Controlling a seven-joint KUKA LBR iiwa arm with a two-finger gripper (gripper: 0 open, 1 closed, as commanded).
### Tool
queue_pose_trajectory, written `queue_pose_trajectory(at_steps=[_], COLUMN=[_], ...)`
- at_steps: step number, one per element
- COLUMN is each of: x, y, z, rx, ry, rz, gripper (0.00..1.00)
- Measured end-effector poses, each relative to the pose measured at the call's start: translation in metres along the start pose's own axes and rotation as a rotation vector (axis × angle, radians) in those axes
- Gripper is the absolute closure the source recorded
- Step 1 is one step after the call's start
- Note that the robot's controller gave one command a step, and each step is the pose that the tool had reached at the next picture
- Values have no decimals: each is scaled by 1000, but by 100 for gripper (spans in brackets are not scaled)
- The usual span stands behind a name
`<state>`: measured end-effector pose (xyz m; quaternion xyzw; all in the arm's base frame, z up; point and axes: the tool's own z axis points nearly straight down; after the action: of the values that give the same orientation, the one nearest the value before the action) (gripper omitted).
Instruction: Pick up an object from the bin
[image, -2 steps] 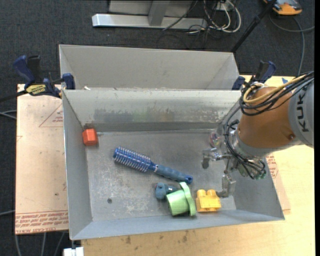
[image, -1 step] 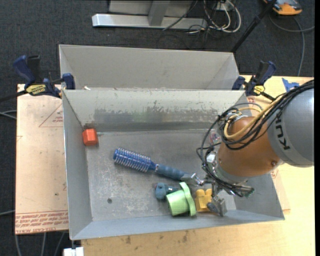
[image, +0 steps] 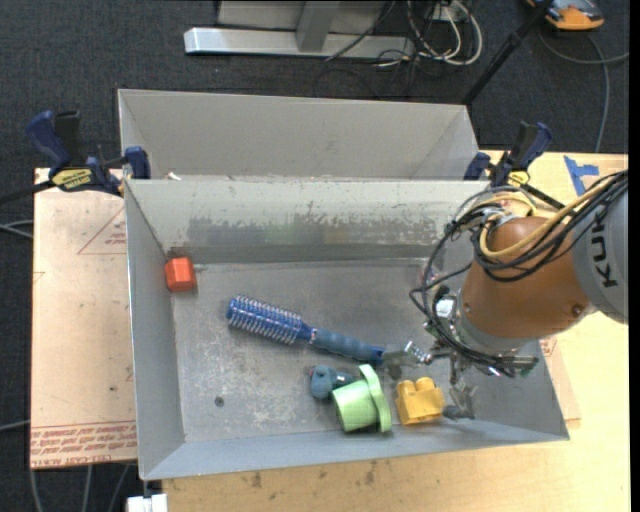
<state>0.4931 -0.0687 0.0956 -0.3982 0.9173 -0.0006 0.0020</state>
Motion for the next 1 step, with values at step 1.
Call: queue_pose_trajectory(at_steps=[1], x=[3], y=[8], z=[21], rx=[10], ry=[-9], rz=[125], gripper=[0])
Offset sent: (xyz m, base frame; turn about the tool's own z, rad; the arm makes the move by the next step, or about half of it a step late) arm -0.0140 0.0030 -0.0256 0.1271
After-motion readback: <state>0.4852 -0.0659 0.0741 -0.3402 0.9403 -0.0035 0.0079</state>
